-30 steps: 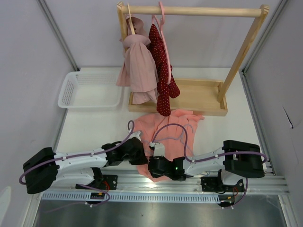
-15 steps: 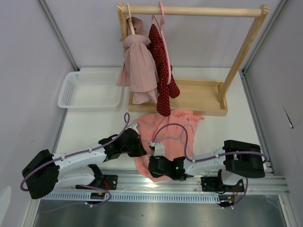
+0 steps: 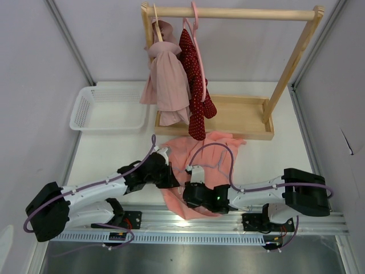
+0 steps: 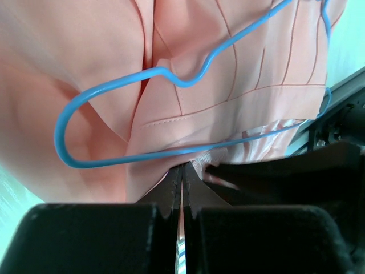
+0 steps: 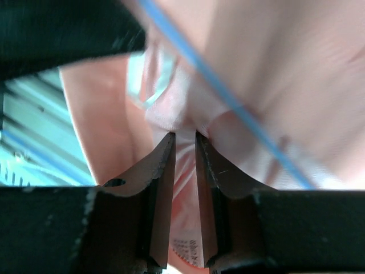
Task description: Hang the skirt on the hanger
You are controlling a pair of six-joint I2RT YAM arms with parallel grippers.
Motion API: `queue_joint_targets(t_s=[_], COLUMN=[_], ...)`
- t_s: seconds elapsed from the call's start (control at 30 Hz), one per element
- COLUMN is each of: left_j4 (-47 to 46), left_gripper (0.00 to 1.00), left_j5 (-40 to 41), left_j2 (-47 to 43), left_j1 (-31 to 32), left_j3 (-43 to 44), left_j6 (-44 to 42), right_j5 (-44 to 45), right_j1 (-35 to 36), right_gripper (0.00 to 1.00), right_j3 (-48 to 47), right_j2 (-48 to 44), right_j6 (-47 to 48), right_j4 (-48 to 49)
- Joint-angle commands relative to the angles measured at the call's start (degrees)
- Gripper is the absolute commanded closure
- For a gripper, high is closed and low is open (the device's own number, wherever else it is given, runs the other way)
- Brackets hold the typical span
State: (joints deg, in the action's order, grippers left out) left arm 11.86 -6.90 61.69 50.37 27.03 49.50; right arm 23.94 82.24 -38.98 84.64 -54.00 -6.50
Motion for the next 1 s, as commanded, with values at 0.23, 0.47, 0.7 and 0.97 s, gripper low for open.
queue_joint_targets(t_s=[0.23,0.47,0.7,0.97], left_j4=[-4.3,-4.8,-5.3,-4.8], left_gripper=[1.0,1.0,1.0,1.0], left_j5=[-1.6,-1.5,-1.5,-1.4], left_j2=[-2.3,-2.9,-3.0,-3.6], left_j1=[-0.5,-0.5,-0.5,-0.5], left_j3=[-2.6,-2.7,-2.5,-2.2], left_j6=[1.2,1.4,1.6,1.7], right_j5=[2.3,0.9,0.1,-0.3], right_j1=[-3.5,-4.3,-4.2,-4.0], right_gripper=[0.7,0.7,0.7,0.7], right_j3=[0.0,0.0,0.9,1.2], right_j2=[-3.8,-5.1,-7.7,-8.1], right_j6=[0.5,-0.7,-2.1,-2.5], right_j4=[0.6,3.3,4.9,5.5])
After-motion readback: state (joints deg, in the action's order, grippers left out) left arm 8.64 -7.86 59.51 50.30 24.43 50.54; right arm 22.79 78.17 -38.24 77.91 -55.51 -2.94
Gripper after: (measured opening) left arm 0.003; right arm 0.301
